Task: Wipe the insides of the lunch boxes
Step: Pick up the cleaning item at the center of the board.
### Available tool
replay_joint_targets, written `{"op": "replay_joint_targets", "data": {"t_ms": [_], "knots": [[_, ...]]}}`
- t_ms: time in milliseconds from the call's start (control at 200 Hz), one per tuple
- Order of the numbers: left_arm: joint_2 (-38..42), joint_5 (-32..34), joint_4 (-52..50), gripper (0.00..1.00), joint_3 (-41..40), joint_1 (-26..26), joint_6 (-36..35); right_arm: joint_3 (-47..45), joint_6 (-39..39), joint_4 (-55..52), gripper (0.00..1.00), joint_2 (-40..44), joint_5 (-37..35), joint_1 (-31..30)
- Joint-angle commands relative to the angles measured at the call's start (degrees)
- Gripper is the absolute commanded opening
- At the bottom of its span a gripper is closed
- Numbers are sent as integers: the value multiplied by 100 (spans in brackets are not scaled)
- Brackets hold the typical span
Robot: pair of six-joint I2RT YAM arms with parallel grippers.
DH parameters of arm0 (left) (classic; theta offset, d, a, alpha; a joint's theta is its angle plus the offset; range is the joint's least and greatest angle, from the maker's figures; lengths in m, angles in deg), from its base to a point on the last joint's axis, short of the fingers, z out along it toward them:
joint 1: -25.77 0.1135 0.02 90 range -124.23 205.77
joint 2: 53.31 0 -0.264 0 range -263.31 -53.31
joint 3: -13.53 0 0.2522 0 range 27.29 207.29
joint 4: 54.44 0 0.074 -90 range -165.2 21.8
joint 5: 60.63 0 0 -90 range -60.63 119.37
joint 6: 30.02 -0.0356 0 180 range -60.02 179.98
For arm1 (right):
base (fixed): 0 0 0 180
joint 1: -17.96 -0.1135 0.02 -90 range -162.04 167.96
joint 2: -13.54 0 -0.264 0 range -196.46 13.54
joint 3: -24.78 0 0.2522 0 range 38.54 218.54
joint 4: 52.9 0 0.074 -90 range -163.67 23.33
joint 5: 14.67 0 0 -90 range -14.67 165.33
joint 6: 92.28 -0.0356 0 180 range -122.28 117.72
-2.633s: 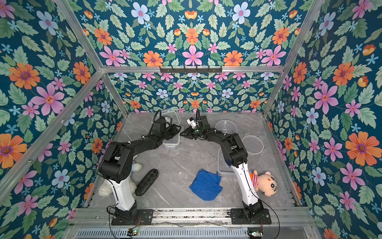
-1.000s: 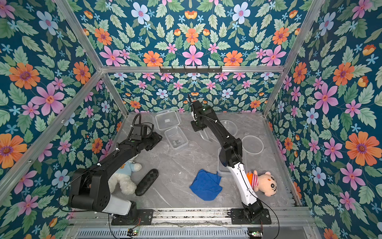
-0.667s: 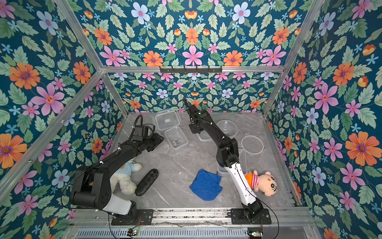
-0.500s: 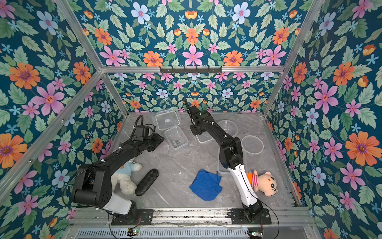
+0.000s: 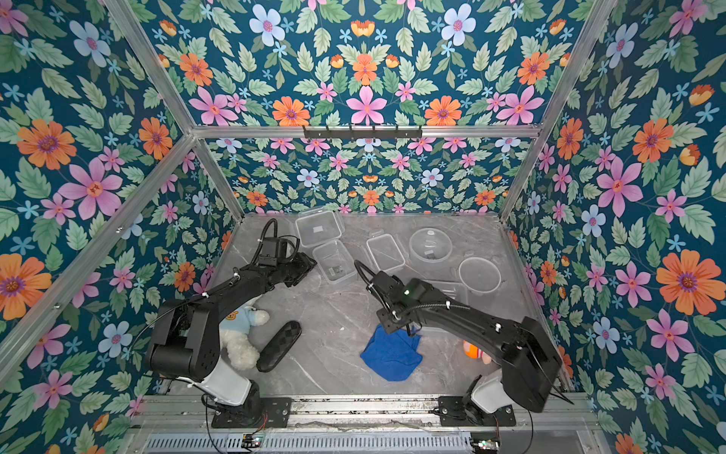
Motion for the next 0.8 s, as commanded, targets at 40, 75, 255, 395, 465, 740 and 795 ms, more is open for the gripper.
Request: {"op": "replay_joint_targets", "data": {"t_ms": [40,75,255,395,465,740,795], "knots": [[-117,47,-14,58,33,2,-59,-949,-863,704,96,550,778,-206],[-149,55,-25,58,44,5,-73,-1169,-960,970,99,619,828,-281],[-164,23,19,58,-8,0,-43,-1586,-1049,1653,99,188,754,-532],[-69,106,-93,58,15,-6,-59,-1730,-1022,2239,99,-345,536,-643],[-27,133,-118,59,17,-2,-77,-1823,-1029,2595,99,-512,491,-643],[-44,179,-123,59,-75,-1,-94,-1382,-877,2638,17,-1238,391,-644],[-78,198,-131,59,-79,-5,-104,-1099,-773,2462,0,-1356,221,-643]]}}
